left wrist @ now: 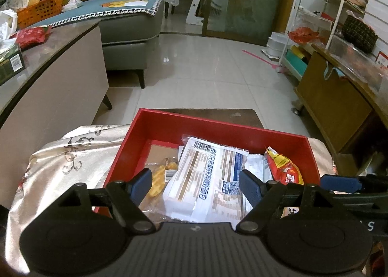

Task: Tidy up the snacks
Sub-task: 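Open both grippers to drop the bread pack and chip bag into the red box, then move the left gripper to the red spicy-strip packet while the right gripper moves to the brown pastry bag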

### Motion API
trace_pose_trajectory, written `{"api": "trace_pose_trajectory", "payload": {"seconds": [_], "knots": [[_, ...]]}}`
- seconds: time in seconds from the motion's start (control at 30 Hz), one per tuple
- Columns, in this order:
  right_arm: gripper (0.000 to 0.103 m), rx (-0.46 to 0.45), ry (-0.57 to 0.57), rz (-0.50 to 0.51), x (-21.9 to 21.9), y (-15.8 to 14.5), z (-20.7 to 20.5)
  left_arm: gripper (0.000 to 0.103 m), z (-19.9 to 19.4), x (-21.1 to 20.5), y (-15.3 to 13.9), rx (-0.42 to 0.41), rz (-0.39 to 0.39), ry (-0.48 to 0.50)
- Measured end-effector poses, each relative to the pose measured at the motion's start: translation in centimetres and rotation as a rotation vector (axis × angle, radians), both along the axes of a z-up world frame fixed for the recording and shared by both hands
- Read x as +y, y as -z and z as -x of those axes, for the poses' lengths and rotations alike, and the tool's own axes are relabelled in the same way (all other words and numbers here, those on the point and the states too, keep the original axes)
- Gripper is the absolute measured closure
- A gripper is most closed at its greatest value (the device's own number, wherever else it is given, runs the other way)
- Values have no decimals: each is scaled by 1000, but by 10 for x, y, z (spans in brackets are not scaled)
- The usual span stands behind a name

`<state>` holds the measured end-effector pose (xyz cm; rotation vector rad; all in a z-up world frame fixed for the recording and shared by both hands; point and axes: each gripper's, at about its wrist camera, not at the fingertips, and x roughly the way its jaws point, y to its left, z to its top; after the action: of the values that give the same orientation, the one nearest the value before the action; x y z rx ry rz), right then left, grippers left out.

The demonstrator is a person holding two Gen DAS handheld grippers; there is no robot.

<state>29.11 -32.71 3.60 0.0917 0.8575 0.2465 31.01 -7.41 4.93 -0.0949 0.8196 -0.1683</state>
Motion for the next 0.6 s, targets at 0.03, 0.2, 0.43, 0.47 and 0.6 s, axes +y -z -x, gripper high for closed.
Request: {"api": "trace_pose_trajectory", "payload": {"seconds": [0.03, 0.2, 0.43, 0.47, 0.6], "knots": [[24, -2, -3, 1, 0, -1, 2, 31, 2, 1, 0, -1, 1, 0], [22, 3, -10, -7, 2, -3, 9, 31, 9, 4, -3, -3, -6, 3], [20, 15, -29, 6, 8, -2, 20, 31, 21, 10, -2, 10, -12, 1], [20, 15, -31, 7, 9, -2, 22, 31, 22, 11, -3, 12, -10, 0], [17, 14, -40, 10, 11, -3, 28, 31, 29, 15, -3, 16, -11, -1]]}}
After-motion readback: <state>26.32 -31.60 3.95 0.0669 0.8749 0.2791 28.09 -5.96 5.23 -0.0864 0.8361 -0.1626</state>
